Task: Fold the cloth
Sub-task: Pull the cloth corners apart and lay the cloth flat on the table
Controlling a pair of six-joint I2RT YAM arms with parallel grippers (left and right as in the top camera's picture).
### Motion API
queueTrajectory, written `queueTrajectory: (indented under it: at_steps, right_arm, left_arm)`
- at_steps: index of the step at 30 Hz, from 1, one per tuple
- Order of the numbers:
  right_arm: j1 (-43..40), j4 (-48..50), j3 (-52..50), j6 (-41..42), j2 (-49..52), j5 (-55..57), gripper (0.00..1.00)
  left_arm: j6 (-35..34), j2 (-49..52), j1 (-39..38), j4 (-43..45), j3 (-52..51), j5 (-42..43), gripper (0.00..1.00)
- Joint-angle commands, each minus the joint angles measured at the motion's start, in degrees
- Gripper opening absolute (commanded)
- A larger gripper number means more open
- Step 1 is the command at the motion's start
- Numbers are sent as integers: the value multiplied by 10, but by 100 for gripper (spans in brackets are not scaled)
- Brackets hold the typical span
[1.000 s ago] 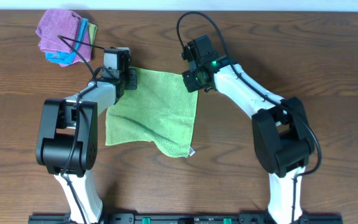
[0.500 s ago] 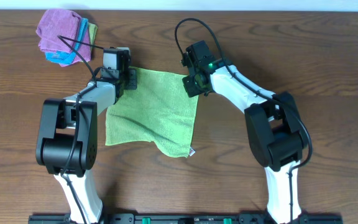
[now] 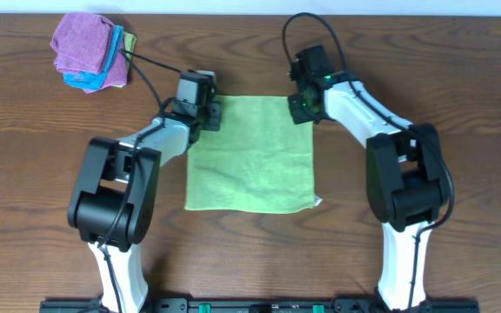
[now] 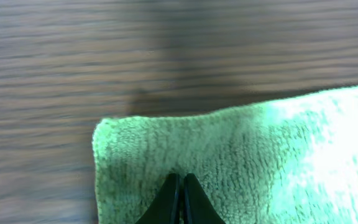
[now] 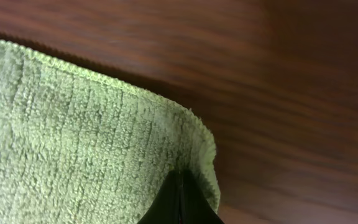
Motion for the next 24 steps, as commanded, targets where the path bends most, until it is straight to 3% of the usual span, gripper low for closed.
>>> queueTrajectory:
  at_steps: [1,16,17,18,19,21,24]
  right_arm:
    - [-27,0,-2,-25,30,26,2]
    - [-35,-15,2,-16,23,-6,1]
    - [-33,-21,4,-16,18,-18,7]
    - [-31,-30,10,-15,9,-32,22]
    - [-29,-36,14,-8,0,-39,30]
    - [-26,-40,21,3,-20,-42,35]
    - [-20,-42,22,6,-67,-41,35]
  left_arm:
    - [-22,17,-21,15,-10,-4,6]
    - [-27,17,-36,83,-8,-69,6]
    - [-27,16,-36,87,-5,-69,6]
    - [-27,16,-36,88,0,-68,6]
    - [-27,15,-36,88,5,-68,6]
    - [-27,12,-36,87,11,-69,6]
    - [-8,-4,-36,76,17,-69,5]
